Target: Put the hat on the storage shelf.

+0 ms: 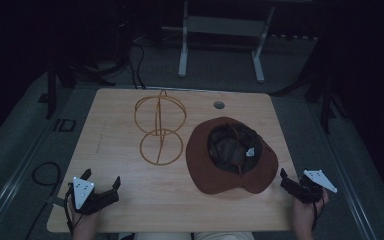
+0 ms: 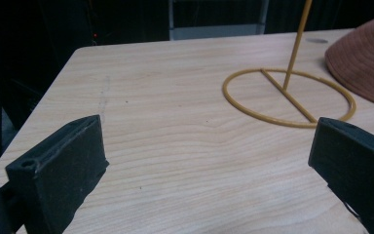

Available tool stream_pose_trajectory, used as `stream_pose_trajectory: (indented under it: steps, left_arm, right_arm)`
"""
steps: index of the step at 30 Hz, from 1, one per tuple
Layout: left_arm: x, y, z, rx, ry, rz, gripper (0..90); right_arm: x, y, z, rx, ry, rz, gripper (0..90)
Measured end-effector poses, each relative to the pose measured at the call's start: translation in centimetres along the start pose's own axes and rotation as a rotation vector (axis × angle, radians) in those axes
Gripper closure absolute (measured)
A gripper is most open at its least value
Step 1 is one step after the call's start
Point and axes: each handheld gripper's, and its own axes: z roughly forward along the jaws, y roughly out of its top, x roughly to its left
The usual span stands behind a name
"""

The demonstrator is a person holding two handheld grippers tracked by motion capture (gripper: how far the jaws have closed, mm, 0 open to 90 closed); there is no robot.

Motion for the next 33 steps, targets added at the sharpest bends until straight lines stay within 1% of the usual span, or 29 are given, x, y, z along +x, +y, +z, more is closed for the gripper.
stream_pose_trajectory:
  steps: [1,3,4,6,7,10,11,13,15,17,18,20,23,24,27,31,33]
  left_arm:
    - [-0.1,0.0,0.0,-0.004,0.004,0.003,0.5]
    - [-0.2,0.0,0.0,-0.009,-0.011,-0.006,0.5]
    - [-0.2,0.0,0.0,-0.007,-0.012,-0.006,0.5]
    - [-0.4,0.1,0.1,-0.010,-0.017,0.005,0.5]
    - [-0.5,0.1,0.1,-0.009,-0.023,0.012,0.5]
    - [-0.8,0.2,0.1,-0.020,-0.040,0.018,0.5]
    - [-0.8,0.2,0.1,-0.020,-0.040,0.018,0.5]
    - [-1.0,0.3,0.0,-0.026,-0.056,0.026,0.5]
    - [-1.2,0.4,-0.1,-0.030,-0.054,0.031,0.6]
    - [-1.2,0.4,-0.1,-0.030,-0.065,0.023,0.5]
    - [-1.3,0.4,0.0,-0.022,-0.065,0.033,0.5]
    - [-1.4,0.4,0.0,-0.011,-0.060,0.049,0.5]
    - [-1.6,0.5,0.0,-0.013,-0.070,0.038,0.5]
    - [-1.7,0.5,0.0,-0.011,-0.076,0.040,0.5]
    - [-1.9,0.5,0.0,-0.009,-0.077,0.052,0.5]
    - [-1.8,0.5,-0.1,-0.014,-0.094,0.046,0.5]
    - [-1.9,0.5,0.0,-0.014,-0.094,0.047,0.5]
  right_arm:
    - [0.0,0.0,0.0,0.006,0.004,0.002,14.1]
    - [0.1,0.0,-0.1,0.000,0.006,-0.001,14.2]
    - [0.1,-0.1,-0.2,-0.003,0.010,0.007,14.8]
    - [0.2,-0.1,-0.2,0.006,0.035,0.035,14.8]
    - [0.2,-0.1,-0.2,0.011,0.039,0.042,14.8]
    - [0.2,0.3,-0.4,0.004,0.062,0.055,15.0]
    - [0.2,0.3,-0.4,0.004,0.062,0.055,15.0]
    - [0.5,0.9,-0.7,0.002,0.078,0.058,16.6]
    - [0.8,1.6,-0.9,-0.017,0.089,0.044,16.7]
    - [1.5,2.5,-1.1,-0.031,0.097,0.014,16.7]
    - [1.7,2.8,-1.2,-0.041,0.111,0.008,16.7]
    - [2.3,3.5,-1.1,-0.038,0.128,-0.011,18.5]
    - [3.1,4.6,-0.6,-0.036,0.169,-0.013,19.0]
    - [3.4,4.9,-0.4,-0.038,0.174,-0.021,19.0]
    - [4.3,6.0,0.1,-0.037,0.194,-0.036,18.9]
    - [5.4,7.4,1.2,-0.028,0.207,-0.051,18.4]
    - [5.9,7.9,1.6,-0.019,0.213,-0.068,17.8]
